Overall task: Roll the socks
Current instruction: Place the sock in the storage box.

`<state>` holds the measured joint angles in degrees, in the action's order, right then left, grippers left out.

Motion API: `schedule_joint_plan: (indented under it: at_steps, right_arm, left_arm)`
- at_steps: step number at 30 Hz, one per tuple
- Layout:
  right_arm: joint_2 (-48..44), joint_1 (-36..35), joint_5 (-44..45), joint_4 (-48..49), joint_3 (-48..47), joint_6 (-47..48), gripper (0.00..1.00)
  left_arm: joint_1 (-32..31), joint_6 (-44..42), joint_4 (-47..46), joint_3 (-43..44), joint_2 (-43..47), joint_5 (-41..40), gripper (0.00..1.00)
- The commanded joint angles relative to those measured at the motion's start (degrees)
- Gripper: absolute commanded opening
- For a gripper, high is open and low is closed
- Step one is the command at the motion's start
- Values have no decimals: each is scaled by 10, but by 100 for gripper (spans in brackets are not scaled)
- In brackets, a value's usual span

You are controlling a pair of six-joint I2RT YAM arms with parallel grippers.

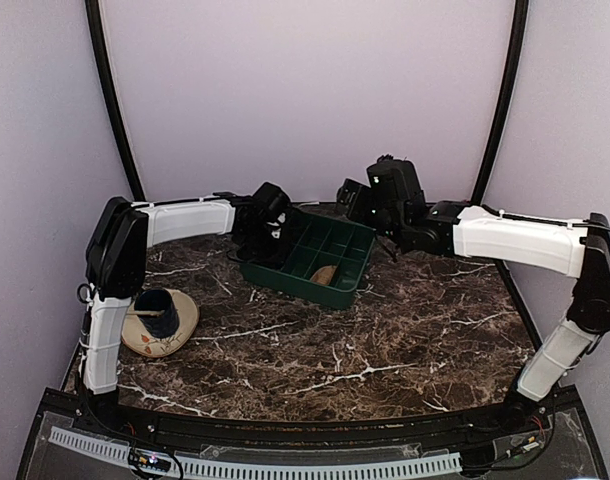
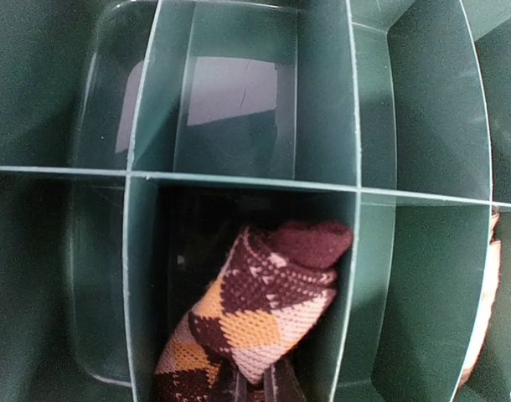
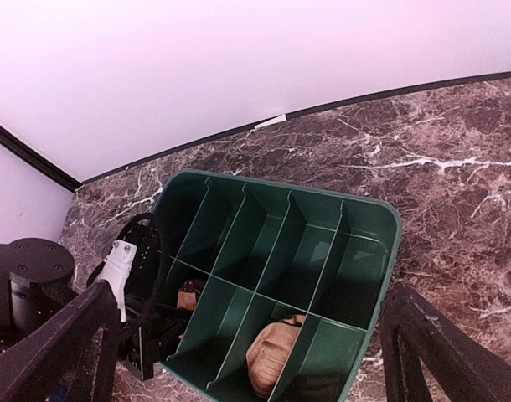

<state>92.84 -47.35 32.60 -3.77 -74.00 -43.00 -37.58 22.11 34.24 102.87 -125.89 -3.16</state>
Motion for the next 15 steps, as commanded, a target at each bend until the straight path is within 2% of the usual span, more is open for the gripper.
schedule_joint_plan:
  at_steps: [1,11,13,15]
  right_arm:
    - [-11,2,-23,38,-1,69,100]
    - [1,3,-37,28,-36,111,100]
    - [6,3,-38,22,-42,118,100]
    - [9,3,-38,17,-46,123,100]
  left_arm:
    - [12,-4,29,14,-10,38,0]
    - [20,-32,86,89,-61,67,0]
    - [20,-34,90,93,-61,65,5]
    - [20,-37,98,101,-60,60,15]
